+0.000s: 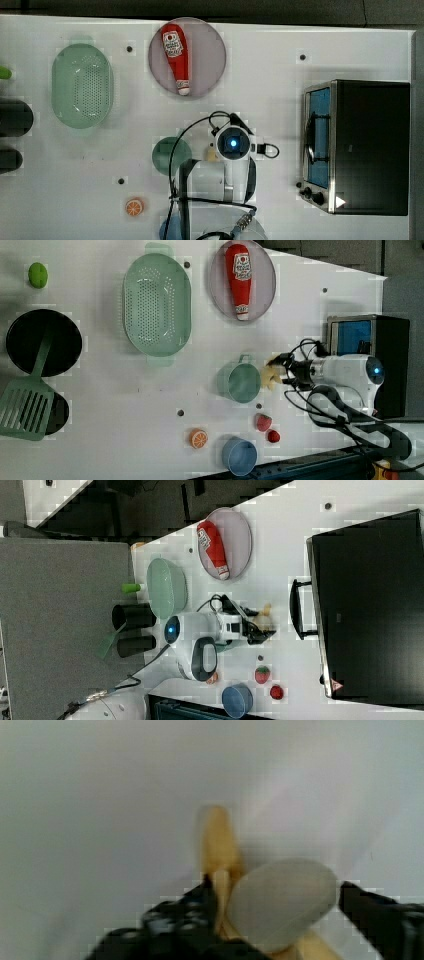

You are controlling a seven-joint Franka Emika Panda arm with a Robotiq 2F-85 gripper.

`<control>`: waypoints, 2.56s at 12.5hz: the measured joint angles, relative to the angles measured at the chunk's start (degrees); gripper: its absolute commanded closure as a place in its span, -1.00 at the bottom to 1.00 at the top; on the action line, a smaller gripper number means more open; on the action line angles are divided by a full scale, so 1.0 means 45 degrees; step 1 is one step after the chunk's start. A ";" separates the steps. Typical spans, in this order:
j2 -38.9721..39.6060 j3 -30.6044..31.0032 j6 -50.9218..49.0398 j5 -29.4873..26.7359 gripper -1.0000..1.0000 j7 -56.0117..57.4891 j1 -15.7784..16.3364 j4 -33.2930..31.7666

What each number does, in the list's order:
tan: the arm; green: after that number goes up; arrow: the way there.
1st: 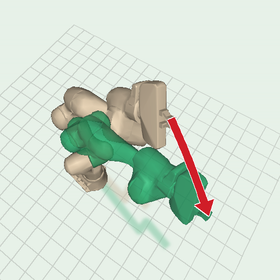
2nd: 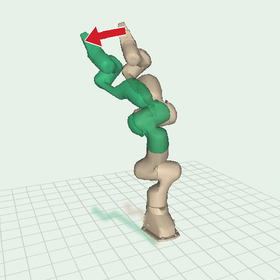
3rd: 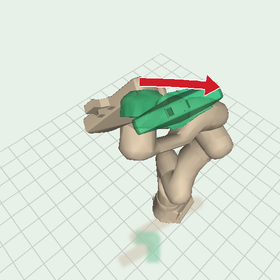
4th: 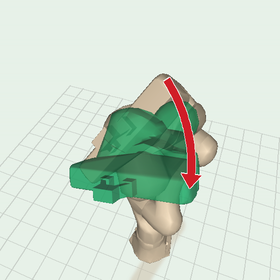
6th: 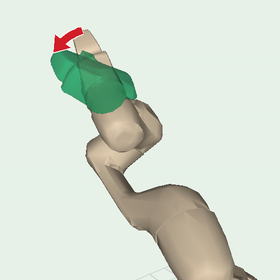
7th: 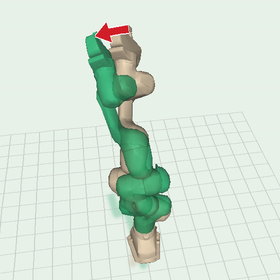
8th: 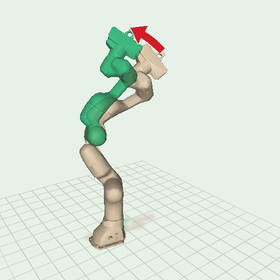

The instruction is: Pick banana from table and place on oven.

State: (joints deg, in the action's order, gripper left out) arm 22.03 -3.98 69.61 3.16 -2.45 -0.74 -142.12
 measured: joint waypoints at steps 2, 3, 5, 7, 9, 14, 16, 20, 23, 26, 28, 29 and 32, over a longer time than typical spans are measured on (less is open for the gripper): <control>-0.0019 0.0262 0.0124 -0.0016 0.05 0.0026 -0.0066 -0.0075; -0.0078 0.0330 0.0187 0.0009 0.28 0.0023 0.0001 0.0025; -0.0075 0.0283 0.0385 -0.0252 0.47 0.0015 0.0134 0.0199; -0.0171 0.0297 0.0385 -0.0387 0.47 0.0024 0.0063 0.0199; -0.0746 0.0250 0.0323 -0.0315 0.47 0.0006 0.0003 0.0050; -0.5485 0.0452 -0.5328 -0.0176 0.47 0.0002 -0.0136 0.0647; -0.7277 0.0580 -0.8132 -0.0366 0.47 0.0011 -0.0139 0.1940; -0.8813 0.0444 -1.2331 -0.0452 0.47 0.0019 0.0163 0.5919; -0.8822 0.0295 -1.3233 -0.0268 0.47 0.0083 0.0060 0.7348; -0.7889 -0.0908 -1.3004 0.0115 0.47 0.1208 0.0039 0.7535; -0.6753 -0.2103 -1.2830 0.0012 0.47 0.2588 -0.0043 0.7535; -0.6112 -0.2731 -1.2512 0.0207 0.47 0.3477 -0.0157 0.7523; -0.4363 -0.5047 -1.1215 0.0168 0.47 0.6435 -0.0200 0.7411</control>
State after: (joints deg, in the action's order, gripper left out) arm 2.40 -26.69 19.14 3.92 26.51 -1.64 -108.77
